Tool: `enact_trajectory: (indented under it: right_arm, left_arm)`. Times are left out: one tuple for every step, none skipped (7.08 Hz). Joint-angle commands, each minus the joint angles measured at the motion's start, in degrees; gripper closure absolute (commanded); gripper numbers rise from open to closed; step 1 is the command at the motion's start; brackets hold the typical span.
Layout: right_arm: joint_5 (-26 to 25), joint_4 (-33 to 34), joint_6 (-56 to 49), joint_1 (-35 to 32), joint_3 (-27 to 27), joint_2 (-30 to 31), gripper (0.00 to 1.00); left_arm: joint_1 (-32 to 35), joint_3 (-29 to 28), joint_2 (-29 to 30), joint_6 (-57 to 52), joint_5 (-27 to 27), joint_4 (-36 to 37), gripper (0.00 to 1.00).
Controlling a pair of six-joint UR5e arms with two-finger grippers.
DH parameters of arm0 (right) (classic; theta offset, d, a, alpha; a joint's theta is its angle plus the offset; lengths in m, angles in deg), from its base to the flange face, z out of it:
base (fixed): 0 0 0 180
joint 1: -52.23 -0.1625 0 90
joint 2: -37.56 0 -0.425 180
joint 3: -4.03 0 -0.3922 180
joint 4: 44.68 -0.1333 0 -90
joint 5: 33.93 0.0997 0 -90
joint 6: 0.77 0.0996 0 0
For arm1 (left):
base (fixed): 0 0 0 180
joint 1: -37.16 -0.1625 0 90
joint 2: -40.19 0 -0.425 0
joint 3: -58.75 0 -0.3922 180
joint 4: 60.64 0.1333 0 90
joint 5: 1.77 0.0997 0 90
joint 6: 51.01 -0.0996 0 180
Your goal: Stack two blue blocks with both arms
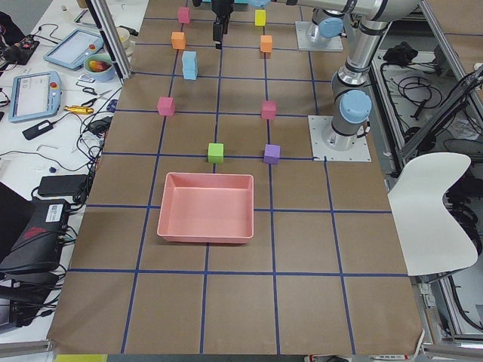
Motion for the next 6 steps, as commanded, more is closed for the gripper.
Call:
enact_trajectory:
  right_arm:
    - [-0.09,-0.05,-0.11,0.09,0.00,0.00,0.00]
    - [-0.09,-0.06,-0.03,0.09,0.00,0.00,0.00]
    - [-0.09,-0.23,-0.11,0.09,0.00,0.00,0.00]
    - [-0.09,0.03,-0.03,0.09,0.00,0.00,0.00]
    - [-0.09,0.03,-0.11,0.09,0.00,0.00,0.00]
    - [-0.09,0.03,-0.03,0.00,0.00,0.00,0.00]
  left_arm:
    - [0.00,0.95,0.15,1.09,0.14,5.21,0.00]
    - [-0.09,1.74,-0.36,2.40,0.06,3.86,0.00]
    - [-0.35,1.92,-0.80,2.59,0.15,3.67,0.00]
    - [-0.35,2.01,-1.16,2.42,0.15,3.49,0.00]
    - [-0.35,2.01,-1.33,2.33,0.15,3.75,0.00]
    - [-0.35,2.01,-1.34,2.33,0.06,4.02,0.00]
